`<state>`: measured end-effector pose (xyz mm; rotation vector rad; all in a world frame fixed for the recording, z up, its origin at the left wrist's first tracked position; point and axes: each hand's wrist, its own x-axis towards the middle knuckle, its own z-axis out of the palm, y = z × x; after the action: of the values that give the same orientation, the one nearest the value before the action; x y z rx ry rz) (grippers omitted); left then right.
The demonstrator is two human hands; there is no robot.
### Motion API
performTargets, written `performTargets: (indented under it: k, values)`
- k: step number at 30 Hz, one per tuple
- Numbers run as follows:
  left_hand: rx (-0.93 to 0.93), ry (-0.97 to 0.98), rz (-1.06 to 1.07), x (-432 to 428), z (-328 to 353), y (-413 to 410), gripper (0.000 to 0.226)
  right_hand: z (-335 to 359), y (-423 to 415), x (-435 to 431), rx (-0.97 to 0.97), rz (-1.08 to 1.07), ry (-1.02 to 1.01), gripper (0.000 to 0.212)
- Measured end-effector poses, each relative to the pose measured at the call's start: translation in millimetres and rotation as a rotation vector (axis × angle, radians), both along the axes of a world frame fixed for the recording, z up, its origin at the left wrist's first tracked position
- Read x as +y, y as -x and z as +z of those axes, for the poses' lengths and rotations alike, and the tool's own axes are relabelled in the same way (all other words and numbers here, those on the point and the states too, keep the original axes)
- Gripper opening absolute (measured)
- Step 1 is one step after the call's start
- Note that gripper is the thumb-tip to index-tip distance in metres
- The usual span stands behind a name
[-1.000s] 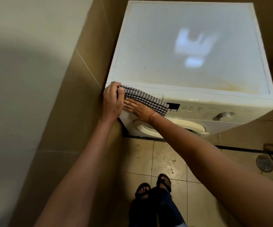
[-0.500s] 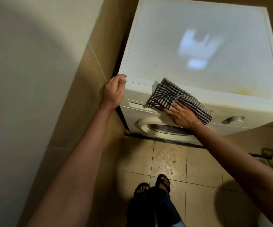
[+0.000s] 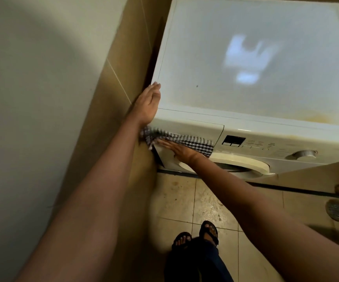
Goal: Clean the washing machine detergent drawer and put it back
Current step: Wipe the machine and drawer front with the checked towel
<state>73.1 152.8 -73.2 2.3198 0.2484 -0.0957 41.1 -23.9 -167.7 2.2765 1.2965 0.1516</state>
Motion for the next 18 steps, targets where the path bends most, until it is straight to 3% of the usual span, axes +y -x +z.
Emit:
performTargets:
  k: [2,4,6,9,14,18]
  values:
    - [-0.017,-0.064,-0.038,-1.2,-2.8,2.8,0.047,2.3,4.7,-21.1,0.102,-0.305,-0.235,0.053]
    - [-0.039,-0.142,-0.046,-3.8,-6.9,6.0,0.048,-18.9,3.5,-48.2,0.517,-0.259,0.003,0.049]
    - [-0.067,-0.203,-0.037,-6.9,-9.5,7.3,0.049,-19.5,-0.4,-77.5,0.655,-0.148,0.165,0.049]
    - [-0.120,-0.274,-0.009,-12.9,-11.2,7.7,0.048,-12.7,-12.5,-111.4,0.505,-0.202,0.256,0.049]
    - [-0.190,-0.311,0.021,-17.9,-14.0,8.7,0.047,17.5,-17.2,-91.0,-0.087,0.135,0.012,0.051]
    - [-0.252,-0.316,0.008,-15.7,-15.8,10.9,0.046,34.2,-21.7,-46.5,-0.112,0.075,-0.338,0.053]
